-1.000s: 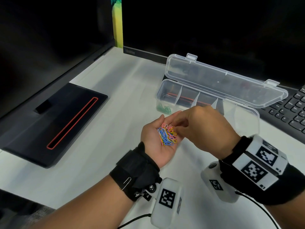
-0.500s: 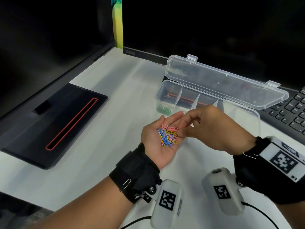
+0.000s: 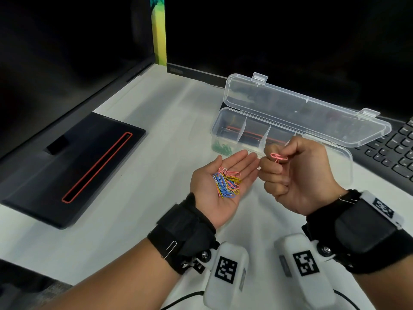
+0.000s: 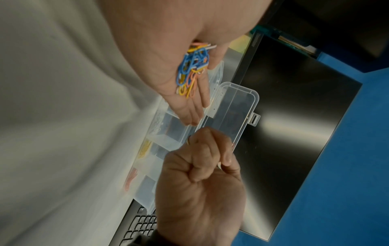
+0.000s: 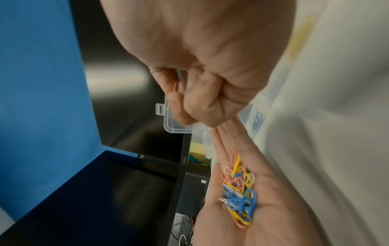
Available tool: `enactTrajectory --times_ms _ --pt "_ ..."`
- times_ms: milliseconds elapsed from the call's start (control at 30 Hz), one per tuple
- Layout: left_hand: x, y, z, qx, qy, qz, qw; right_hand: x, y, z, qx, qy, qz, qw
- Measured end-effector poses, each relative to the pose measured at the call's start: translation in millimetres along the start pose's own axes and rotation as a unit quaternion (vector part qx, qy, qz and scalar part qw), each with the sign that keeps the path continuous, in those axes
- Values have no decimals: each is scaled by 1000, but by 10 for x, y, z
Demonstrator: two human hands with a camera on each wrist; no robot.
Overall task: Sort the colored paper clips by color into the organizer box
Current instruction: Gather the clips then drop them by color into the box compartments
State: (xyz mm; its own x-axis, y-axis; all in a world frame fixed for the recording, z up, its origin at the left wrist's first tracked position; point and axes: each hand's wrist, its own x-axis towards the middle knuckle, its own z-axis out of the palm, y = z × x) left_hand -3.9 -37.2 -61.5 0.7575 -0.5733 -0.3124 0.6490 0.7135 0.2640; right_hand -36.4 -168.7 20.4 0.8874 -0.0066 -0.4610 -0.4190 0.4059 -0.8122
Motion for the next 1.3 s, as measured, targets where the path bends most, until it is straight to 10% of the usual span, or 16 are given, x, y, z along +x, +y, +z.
enactTrajectory --times_ms 633,700,867,1000,1167,1300 --pt "32 -1 -8 13 20 1 1000 50 30 119 -189 59 -54 979" --pt "36 -3 -22 -3 11 1 1000 17 37 166 -313 65 -128 939" --pt "15 11 -34 -4 -1 0 1000 14 115 149 -661 40 -230 713" --pt "16 3 -37 -20 0 -6 1000 52 161 152 -729 83 -227 640" --pt "-11 3 -22 34 -3 4 999 89 208 156 -687 75 -203 693" --pt "4 4 -13 -19 -16 -1 1000 26 164 206 -481 70 -185 854"
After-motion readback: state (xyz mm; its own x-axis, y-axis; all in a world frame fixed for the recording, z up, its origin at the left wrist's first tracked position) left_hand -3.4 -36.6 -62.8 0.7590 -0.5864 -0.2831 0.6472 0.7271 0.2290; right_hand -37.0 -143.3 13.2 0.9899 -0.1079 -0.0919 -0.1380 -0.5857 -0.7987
